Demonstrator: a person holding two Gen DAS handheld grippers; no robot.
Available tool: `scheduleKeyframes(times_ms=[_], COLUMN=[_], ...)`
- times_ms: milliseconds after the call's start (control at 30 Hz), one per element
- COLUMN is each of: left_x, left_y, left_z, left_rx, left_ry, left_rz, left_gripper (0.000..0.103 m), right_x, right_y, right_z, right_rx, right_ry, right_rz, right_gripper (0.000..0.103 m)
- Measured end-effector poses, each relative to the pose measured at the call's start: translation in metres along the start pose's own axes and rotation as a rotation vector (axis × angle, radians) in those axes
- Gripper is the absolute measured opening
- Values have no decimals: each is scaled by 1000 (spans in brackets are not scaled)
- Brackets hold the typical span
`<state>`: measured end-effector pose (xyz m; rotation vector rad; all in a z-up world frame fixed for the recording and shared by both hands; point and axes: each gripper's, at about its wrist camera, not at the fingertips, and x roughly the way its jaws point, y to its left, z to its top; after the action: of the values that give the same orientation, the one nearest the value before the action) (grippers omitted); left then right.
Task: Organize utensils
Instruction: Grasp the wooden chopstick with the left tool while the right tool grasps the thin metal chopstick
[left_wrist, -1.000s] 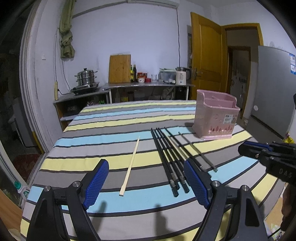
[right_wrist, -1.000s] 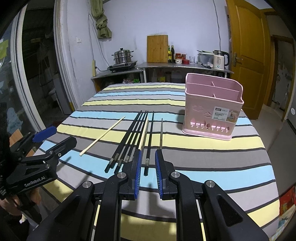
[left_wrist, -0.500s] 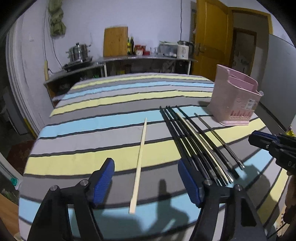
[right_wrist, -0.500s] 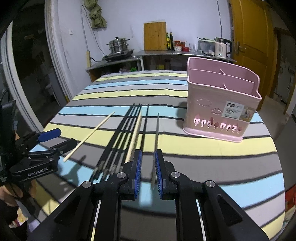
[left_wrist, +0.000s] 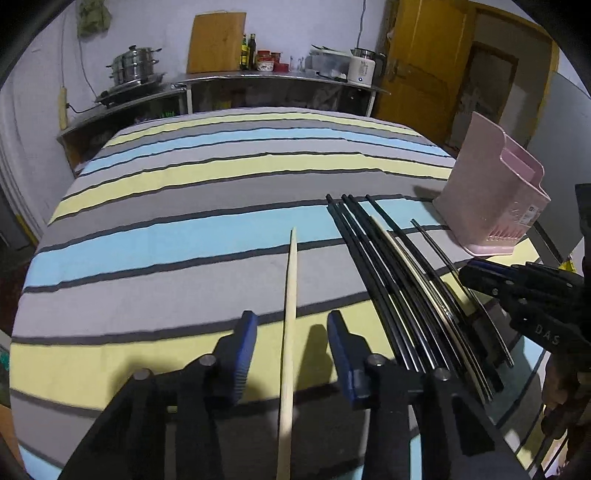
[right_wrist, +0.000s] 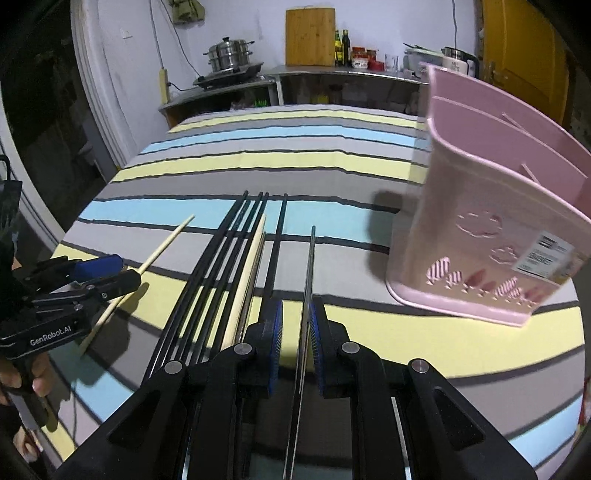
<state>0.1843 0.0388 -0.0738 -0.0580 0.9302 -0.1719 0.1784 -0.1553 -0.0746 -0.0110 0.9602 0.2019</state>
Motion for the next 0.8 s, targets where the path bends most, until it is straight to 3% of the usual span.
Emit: scheduleKeyframes(times_ms=[67,267,567,700,800], left_x=[6,24,37,39,34], left_y=[0,0,-8,-7,-5], left_z=[5,25,39,42,45], left_rx=[1,31,114,108,93], left_ry=[6,22,31,34,24], left_rz=[-2,-8,52,53,35], left_gripper=[27,19,6,6,6], right_x=[7,23,31,31,28], right_y=[0,-3,-1,-1,-2], right_z=[3,10,16,19,21], right_rx=[0,15,20,20,38], right_ry=[9,37,47,50,49], right_rz=[-10,-22,-46,-51,-25], right_gripper=[15,15,15,6,5])
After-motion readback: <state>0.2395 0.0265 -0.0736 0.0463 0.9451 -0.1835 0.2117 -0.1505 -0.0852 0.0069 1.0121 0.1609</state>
